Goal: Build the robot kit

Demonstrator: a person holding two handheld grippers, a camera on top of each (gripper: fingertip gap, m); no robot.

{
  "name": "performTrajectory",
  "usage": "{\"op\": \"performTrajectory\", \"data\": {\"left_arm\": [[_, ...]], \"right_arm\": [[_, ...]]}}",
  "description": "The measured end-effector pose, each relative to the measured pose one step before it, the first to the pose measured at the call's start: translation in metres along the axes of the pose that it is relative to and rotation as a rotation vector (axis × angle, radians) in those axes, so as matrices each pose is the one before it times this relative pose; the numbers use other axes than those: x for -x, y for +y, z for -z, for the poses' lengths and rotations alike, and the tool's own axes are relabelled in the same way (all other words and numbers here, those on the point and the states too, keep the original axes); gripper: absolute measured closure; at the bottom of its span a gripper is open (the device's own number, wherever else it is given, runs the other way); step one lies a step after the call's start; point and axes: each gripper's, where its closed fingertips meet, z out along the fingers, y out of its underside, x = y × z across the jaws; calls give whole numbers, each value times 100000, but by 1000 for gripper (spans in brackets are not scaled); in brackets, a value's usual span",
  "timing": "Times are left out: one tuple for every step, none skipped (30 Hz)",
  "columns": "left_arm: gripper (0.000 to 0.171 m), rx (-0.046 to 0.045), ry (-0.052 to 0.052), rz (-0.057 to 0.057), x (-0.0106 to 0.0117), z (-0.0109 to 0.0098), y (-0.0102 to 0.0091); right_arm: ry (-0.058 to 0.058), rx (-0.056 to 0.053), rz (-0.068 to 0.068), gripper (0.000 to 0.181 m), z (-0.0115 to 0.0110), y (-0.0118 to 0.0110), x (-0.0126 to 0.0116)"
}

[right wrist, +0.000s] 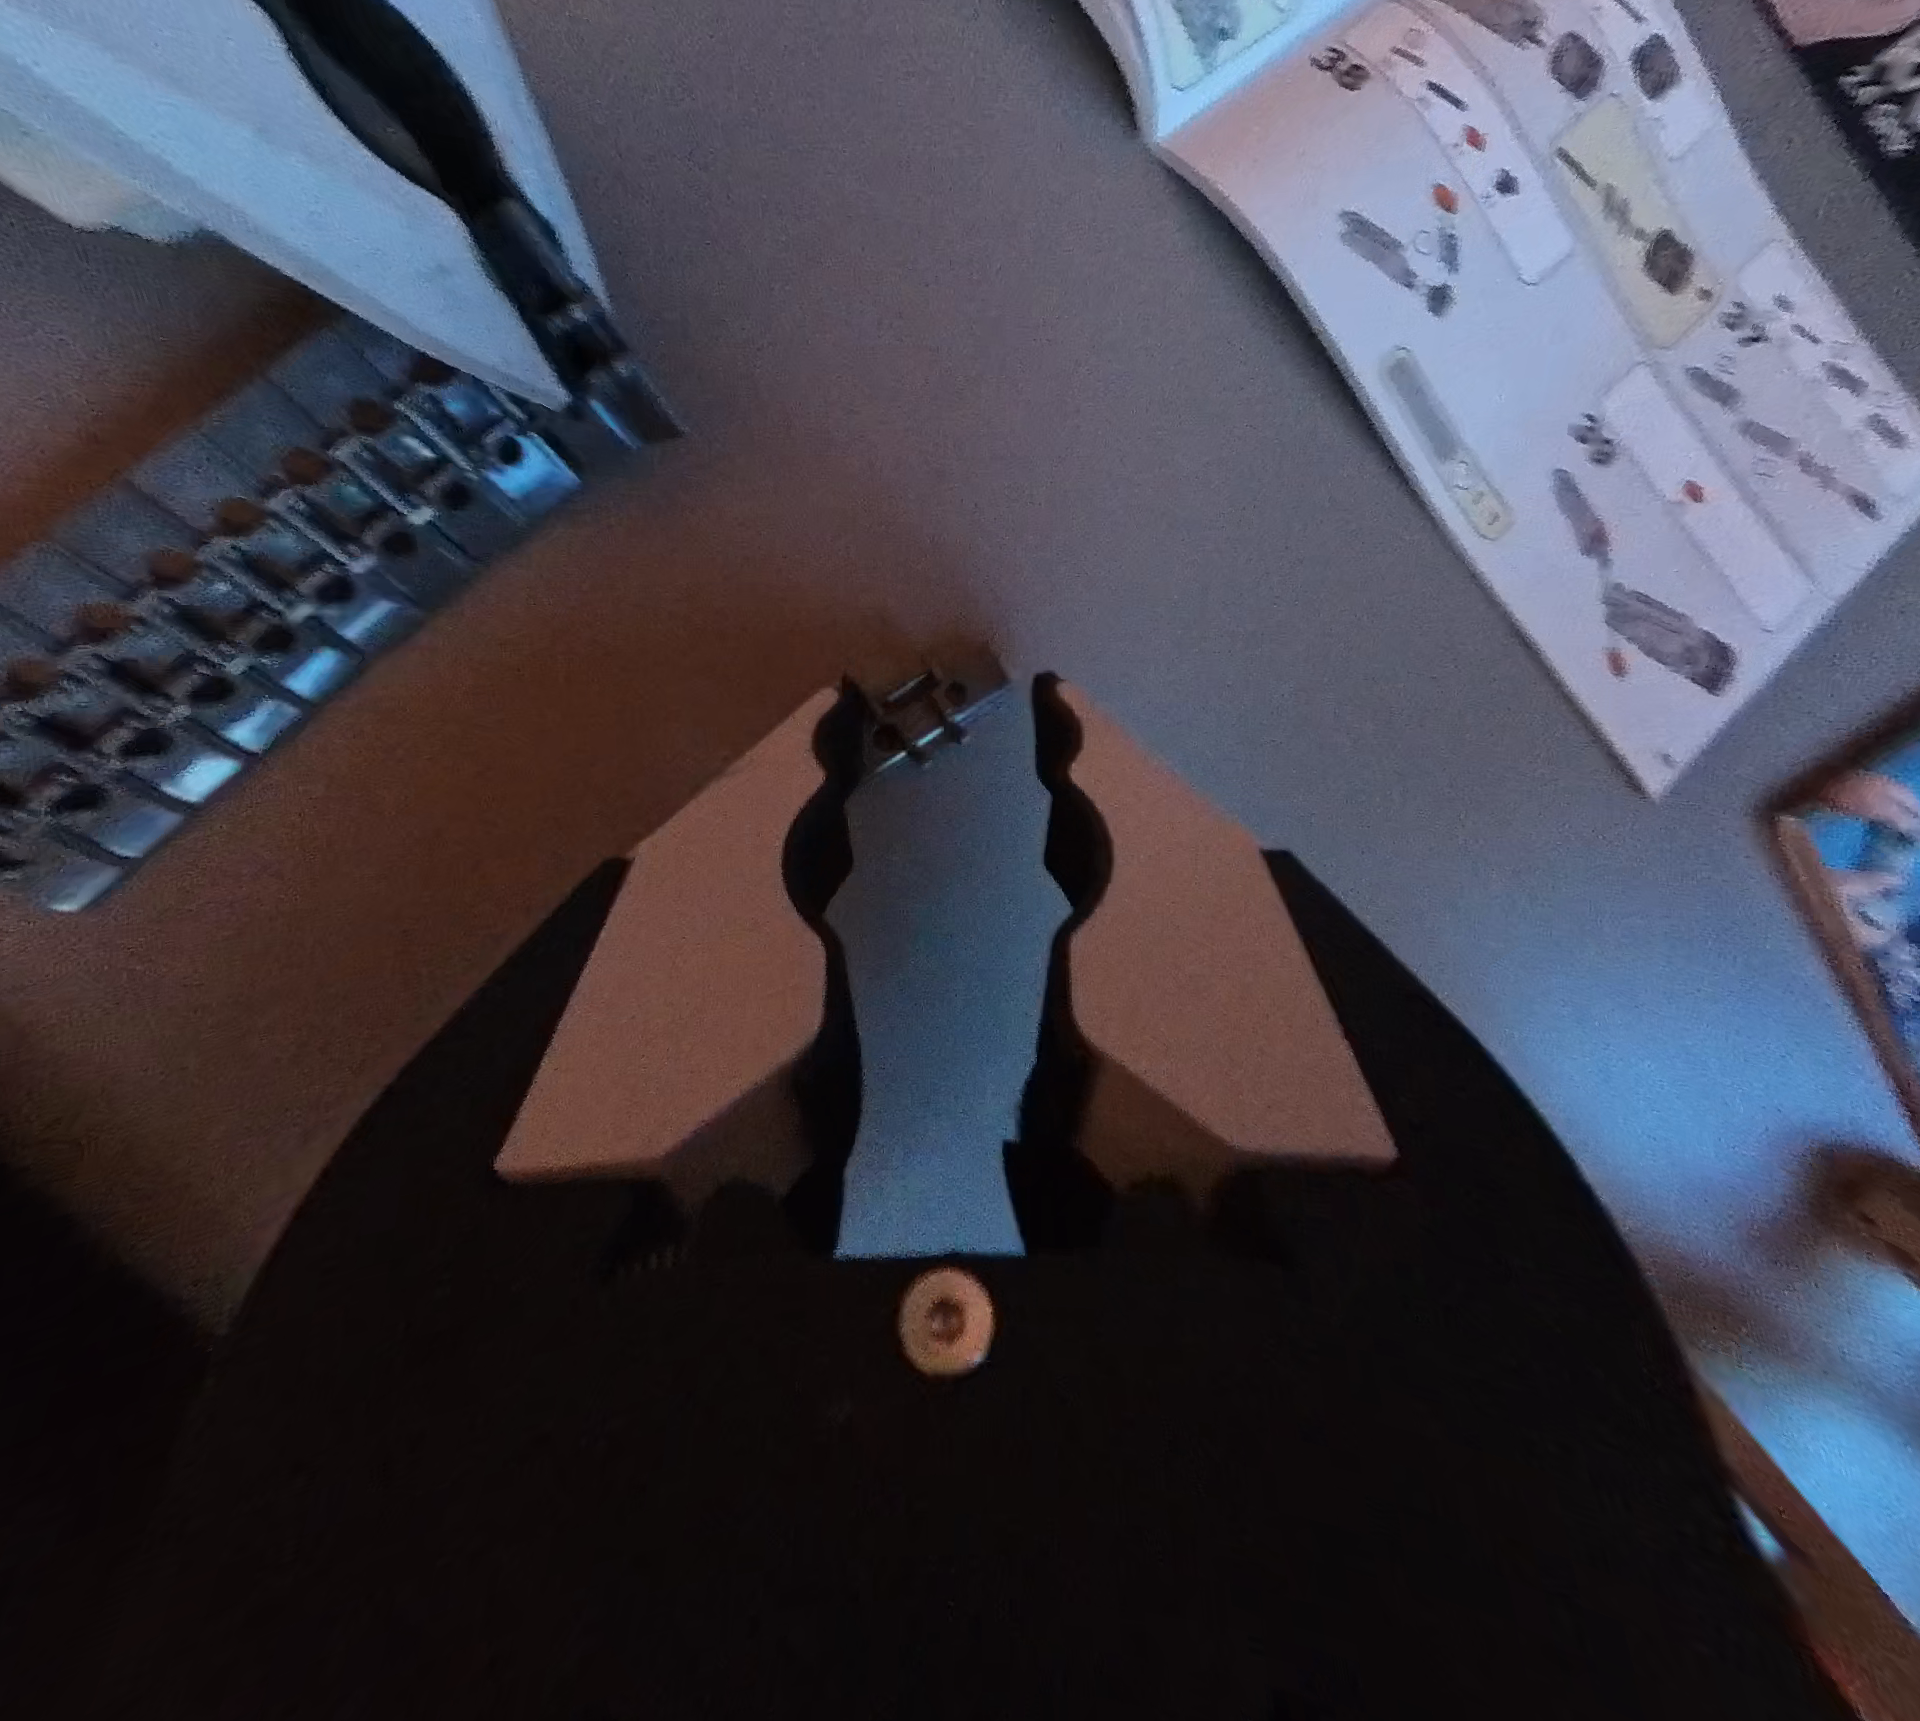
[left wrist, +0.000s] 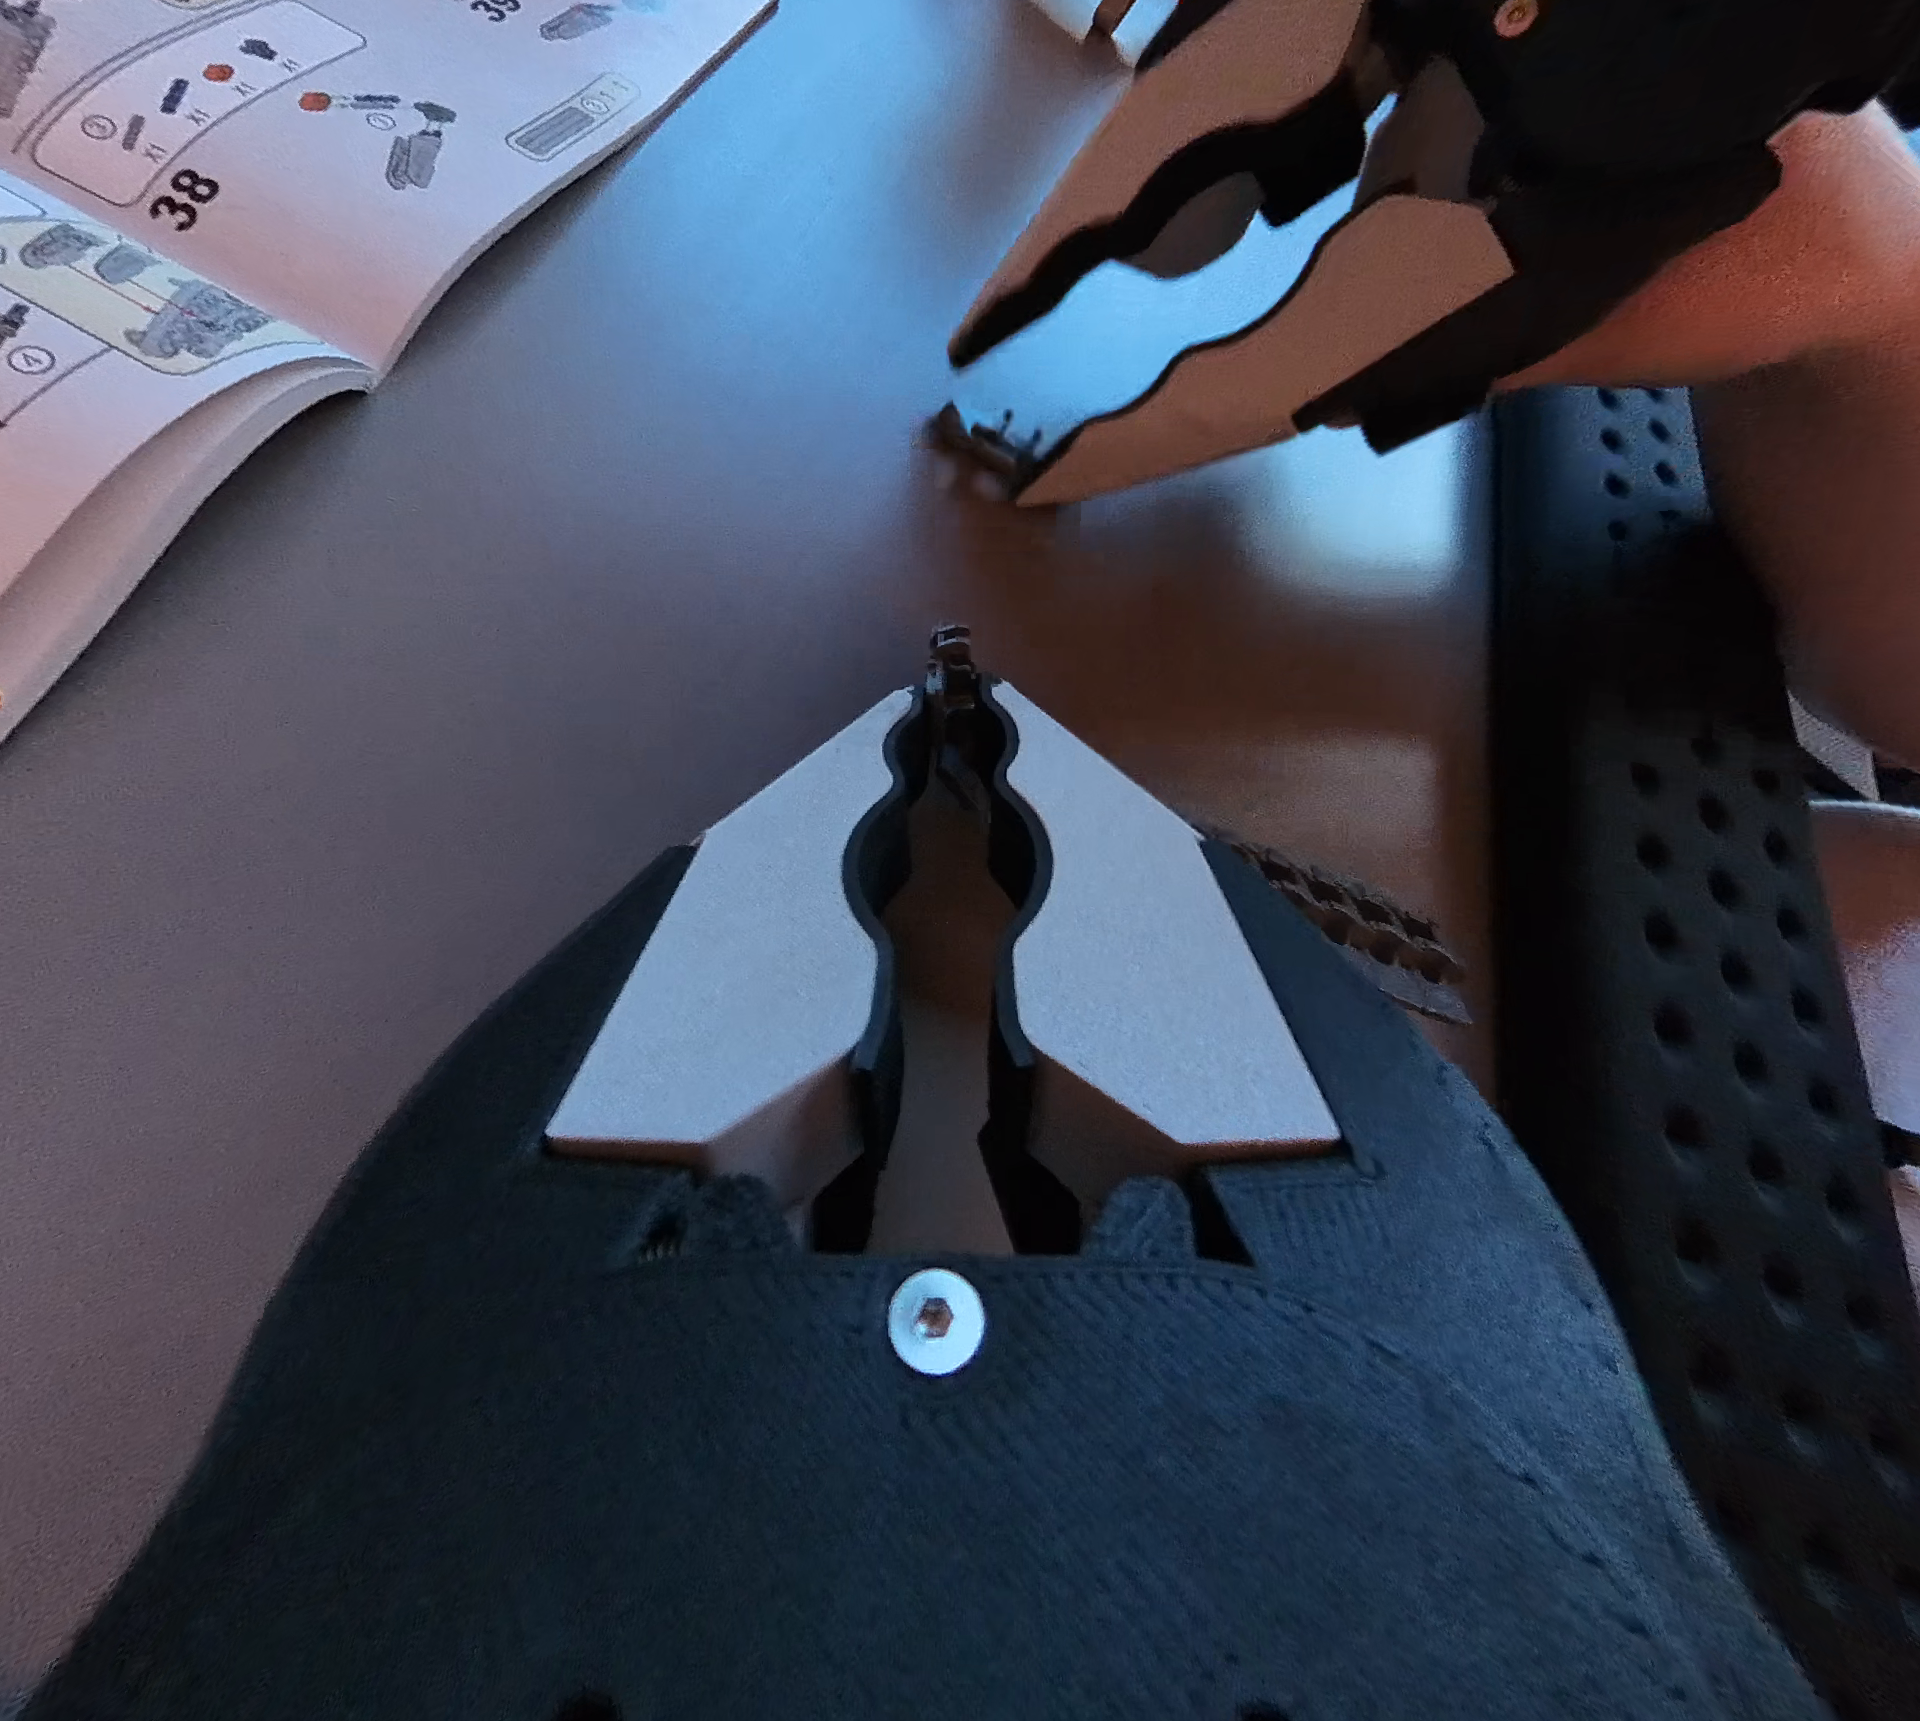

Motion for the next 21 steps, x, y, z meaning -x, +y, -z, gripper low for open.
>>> {"op": "performTrajectory", "data": {"left_arm": [[166,-1408,355,221,-80,101,-247],[166,-1580,483,374,-84,165,-297],[166,-821,12,225,-9,181,-217],[166,-378,-836,-460,84,180,-147],[166,-81,-1320,-1044,150,141,-78],[166,-35,-1285,-909,150,75,-34],[166,-183,-509,-227,65,35,-37],[166,-122,-53,317,33,-18,-3],[166,160,-167,197,64,-36,59],[166,266,-358,-181,75,-43,80],[166,196,-341,-184,82,-49,66],[166,301,-257,-79,48,-44,72],[166,294,-354,-185,54,-33,59],[166,193,-492,-318,61,-33,44],[166,193,-268,-347,17,-36,35],[166,363,-444,-441,44,-33,78],[166,790,-1161,-902,128,-45,136],[166,1357,-2074,-1766,243,-44,203],[166,1230,-2254,-2357,208,-46,170],[166,-152,-1194,-1850,25,20,-51],[166,481,-770,-1043,-17,2,-3]], "right_arm": [[5914,1110,1060,143,481,448,-1063],[2269,-877,-680,141,423,262,-464],[-238,-2618,-4268,141,371,74,-82],[-1605,-2279,-7462,137,299,55,91],[-1029,-1373,-10038,137,213,203,10],[269,-676,-11440,134,131,314,-256],[-2044,-1380,-7863,131,77,103,79],[-586,-2202,-5960,131,-33,-14,-159],[413,-1123,-3077,131,-168,1,-333],[1085,1920,-108,132,-248,259,-405],[2726,3164,613,133,-226,346,-601],[595,-1074,1187,135,-103,-346,-140],[-1732,65,-605,135,-159,-138,330],[-1416,331,-974,135,-174,-66,382],[-406,-268,2129,136,-175,-66,376],[2658,628,4380,138,-90,108,-52],[3607,1501,5298,143,19,232,-250],[417,-124,3483,146,112,6,144],[-2219,446,1632,152,99,99,402],[-2342,38,1634,156,78,117,333],[-1366,-573,1255,157,100,95,131]]}}
